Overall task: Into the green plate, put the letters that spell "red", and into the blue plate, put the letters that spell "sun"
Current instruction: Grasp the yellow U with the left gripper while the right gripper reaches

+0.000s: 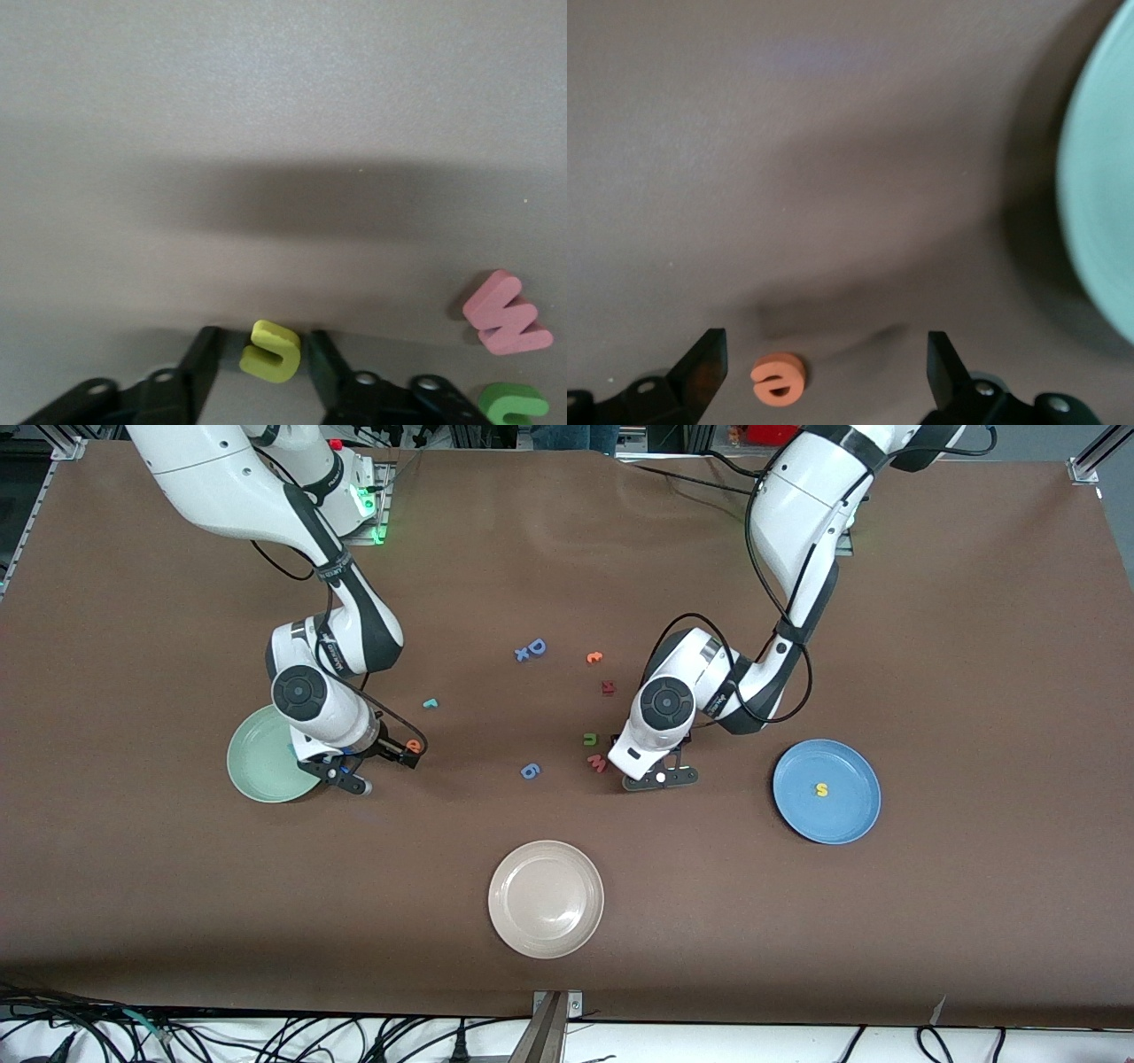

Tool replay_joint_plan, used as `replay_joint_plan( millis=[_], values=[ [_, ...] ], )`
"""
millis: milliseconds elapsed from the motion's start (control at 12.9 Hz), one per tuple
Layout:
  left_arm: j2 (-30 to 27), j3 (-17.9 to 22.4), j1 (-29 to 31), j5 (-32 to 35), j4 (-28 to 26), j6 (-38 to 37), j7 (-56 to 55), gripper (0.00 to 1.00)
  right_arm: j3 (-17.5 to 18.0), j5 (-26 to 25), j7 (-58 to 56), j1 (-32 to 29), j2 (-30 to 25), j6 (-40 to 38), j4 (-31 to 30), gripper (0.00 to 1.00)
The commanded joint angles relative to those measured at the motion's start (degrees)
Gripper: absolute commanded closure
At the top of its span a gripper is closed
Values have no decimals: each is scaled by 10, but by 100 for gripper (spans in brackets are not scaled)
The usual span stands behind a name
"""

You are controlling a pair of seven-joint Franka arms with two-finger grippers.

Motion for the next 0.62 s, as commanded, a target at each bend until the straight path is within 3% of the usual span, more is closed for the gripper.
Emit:
replay_joint_plan(
  millis=[0, 233, 311, 545],
  values=[
    [-11, 2, -2, 6, -20, -1, -9, 89, 0, -3, 29, 17, 12, 2, 15, 0],
    [-23, 2, 3, 6, -15, -6, -10, 88, 0, -1, 32, 20, 19, 16, 16, 2],
    [-34, 3, 5, 8, -14, -22, -9, 88, 0, -3, 35, 23, 25, 18, 16, 8],
    [-72, 5, 39, 11, -1, -96, 48, 86, 1, -2, 35, 27, 26, 25, 16, 42]
  ],
)
